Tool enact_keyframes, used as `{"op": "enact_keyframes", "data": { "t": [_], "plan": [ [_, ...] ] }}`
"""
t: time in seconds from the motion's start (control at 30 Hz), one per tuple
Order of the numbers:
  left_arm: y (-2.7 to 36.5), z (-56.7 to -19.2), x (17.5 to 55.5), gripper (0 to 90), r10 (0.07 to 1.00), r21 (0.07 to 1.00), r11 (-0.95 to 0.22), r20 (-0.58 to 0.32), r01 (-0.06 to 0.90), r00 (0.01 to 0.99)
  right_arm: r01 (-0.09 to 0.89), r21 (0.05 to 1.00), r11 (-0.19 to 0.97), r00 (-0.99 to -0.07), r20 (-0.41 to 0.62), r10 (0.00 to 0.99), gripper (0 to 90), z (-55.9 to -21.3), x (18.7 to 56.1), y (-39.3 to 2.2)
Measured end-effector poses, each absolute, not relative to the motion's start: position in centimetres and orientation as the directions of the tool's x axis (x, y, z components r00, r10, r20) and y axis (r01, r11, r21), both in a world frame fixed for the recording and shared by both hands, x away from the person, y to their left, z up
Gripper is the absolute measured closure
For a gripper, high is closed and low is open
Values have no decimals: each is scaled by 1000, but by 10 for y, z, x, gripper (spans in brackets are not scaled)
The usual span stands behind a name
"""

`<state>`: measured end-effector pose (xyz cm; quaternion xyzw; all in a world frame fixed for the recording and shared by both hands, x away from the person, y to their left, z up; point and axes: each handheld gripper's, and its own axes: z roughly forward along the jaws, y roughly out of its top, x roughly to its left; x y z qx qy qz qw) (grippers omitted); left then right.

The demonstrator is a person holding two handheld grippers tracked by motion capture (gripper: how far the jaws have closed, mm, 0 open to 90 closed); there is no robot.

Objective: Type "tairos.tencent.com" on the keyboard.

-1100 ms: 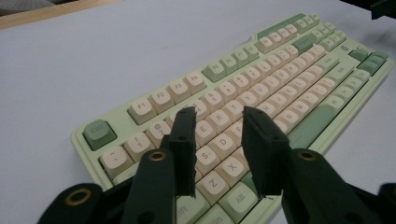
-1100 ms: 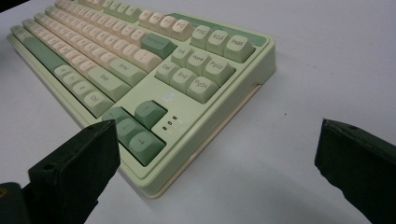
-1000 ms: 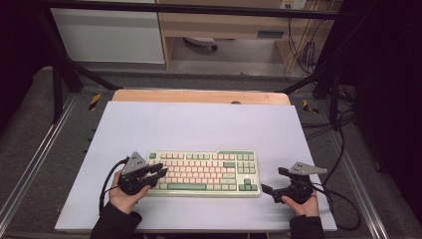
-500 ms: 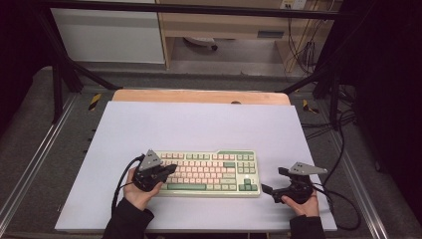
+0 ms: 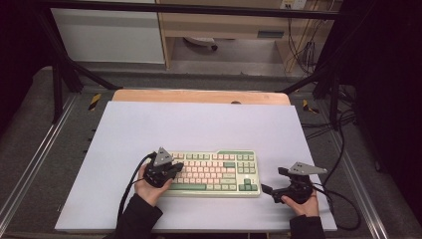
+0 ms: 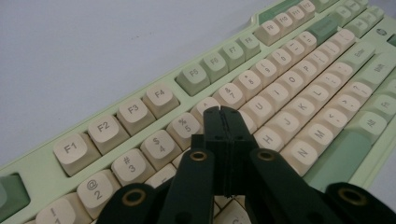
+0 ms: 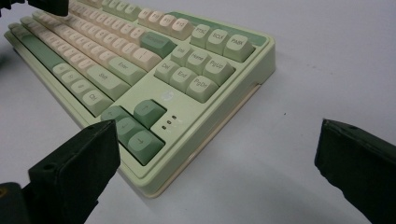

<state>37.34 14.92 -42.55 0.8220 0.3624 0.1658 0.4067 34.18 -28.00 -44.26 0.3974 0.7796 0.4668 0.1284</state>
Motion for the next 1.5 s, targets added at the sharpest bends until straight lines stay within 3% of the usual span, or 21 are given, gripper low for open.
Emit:
{"op": "enact_keyframes", "data": {
  "t": [0.6,1.5],
  "plan": [
    [144,-430,375,900,725,780,-423,-14,461,689,499,831,247,-651,171,739,7,-442,342,-280],
    [200,-410,352,900,746,804,-388,-13,450,666,501,828,252,-650,168,742,6,-442,341,-280]
  ]
}}
